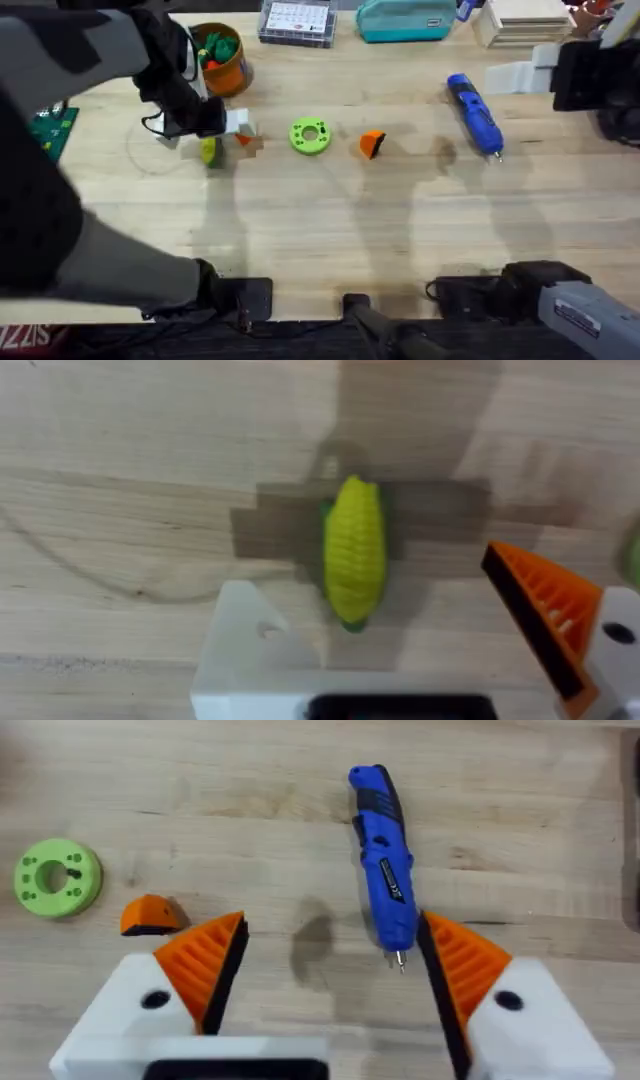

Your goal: Pick up the gripper from the table and insert it into the empty holder that is missing its gripper. Then pick up a screw, insert it into the mounting hole, and use the screwdriver to tighten it. Finally, clean up the table by picking up the vegetable and placing it into the bucket.

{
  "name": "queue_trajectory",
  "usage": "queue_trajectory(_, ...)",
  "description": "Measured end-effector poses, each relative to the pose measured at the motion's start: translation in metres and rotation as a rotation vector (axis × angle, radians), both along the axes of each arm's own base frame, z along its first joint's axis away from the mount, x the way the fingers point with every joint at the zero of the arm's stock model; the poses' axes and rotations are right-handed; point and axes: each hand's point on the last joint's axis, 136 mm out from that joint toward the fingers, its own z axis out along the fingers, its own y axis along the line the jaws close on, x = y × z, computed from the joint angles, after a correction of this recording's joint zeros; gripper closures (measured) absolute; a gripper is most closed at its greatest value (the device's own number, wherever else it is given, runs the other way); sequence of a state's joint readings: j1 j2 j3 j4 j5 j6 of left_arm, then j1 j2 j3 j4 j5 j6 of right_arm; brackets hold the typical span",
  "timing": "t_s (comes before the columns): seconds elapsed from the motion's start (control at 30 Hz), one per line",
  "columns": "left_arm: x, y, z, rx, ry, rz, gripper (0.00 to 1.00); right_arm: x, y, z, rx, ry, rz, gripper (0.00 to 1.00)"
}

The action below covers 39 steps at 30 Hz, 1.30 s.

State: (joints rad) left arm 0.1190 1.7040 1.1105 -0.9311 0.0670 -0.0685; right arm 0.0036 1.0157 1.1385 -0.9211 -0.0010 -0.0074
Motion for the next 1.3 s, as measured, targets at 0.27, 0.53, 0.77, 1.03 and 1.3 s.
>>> queue_trajectory(0.27,0.013,-0.028,0.091,-0.001,-0.343,-0.047,0.014,0.000,0.000,0.000,0.000,0.000,0.000,0.008)
queue_trajectory(0.53,-0.009,-0.052,0.089,-0.056,-0.720,-0.053,0.013,0.000,0.000,0.000,0.000,0.000,0.000,0.008)
queue_trajectory(0.77,-0.031,-0.052,0.100,-0.088,-0.975,-0.010,0.012,0.000,0.000,0.000,0.000,0.000,0.000,0.008)
queue_trajectory(1.03,-0.046,-0.051,0.103,-0.138,-1.108,0.050,0.012,0.000,0.000,0.000,0.000,0.000,0.000,0.008)
queue_trajectory(1.3,-0.060,-0.060,0.074,-0.191,-1.121,0.024,0.011,0.000,0.000,0.000,0.000,0.000,0.000,0.008)
